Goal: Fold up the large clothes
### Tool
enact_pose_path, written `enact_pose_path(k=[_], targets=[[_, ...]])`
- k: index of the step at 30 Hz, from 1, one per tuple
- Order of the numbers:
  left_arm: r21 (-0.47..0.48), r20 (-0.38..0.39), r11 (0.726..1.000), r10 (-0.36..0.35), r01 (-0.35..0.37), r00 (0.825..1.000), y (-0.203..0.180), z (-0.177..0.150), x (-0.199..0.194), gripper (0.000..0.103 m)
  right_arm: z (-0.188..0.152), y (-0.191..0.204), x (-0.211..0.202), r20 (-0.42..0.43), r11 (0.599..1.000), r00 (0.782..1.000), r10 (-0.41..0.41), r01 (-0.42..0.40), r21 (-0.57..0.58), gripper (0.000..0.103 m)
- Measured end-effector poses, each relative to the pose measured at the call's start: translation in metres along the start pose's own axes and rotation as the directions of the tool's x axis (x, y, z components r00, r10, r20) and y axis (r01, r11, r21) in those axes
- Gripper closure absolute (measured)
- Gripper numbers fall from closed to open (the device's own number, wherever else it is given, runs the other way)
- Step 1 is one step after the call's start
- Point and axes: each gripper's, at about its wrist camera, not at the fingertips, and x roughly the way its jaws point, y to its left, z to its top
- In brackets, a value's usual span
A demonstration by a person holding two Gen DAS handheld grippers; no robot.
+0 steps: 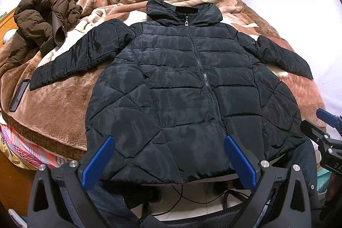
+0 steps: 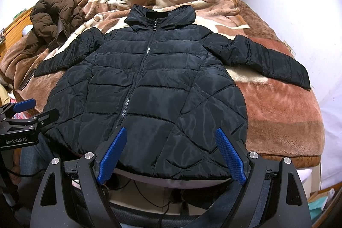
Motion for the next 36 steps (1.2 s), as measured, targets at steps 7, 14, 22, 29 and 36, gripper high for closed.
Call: enact_pose_path(k=[7,14,22,29,36], targets=[[-0.002,-0.002,1.000,-0.001,0.001,1.000,0.000,0.000,0.000,0.000,0.000,0.001,0.000,-0.001,1.000,1.000,0.000,0.000,0.000,0.018],[-0.002,-0.006,1.000,-0.005,0.005,1.000,-0.003,-0.004,0.001,0.000,0.000,0.001,0.001,-0.002,1.000,1.000,0.000,0.000,-0.001,0.018],[-0.001,-0.006,1.000,-0.003,0.003,1.000,-0.003,-0.004,0.002,0.000,0.000,0.001,0.003,-0.004,1.000,1.000,0.000,0.000,-0.001,0.018],[-0.002,-0.011,1.000,-0.005,0.005,1.000,-0.003,-0.005,0.004,0.000,0.000,0.000,0.002,-0.005,1.000,1.000,0.001,-0.001,0.000,0.018],[-0.037,0.015,0.999,-0.003,0.003,1.000,0.018,0.005,0.009,0.000,0.004,0.007,0.010,0.004,0.999,0.999,0.038,-0.038,-0.022,0.018]])
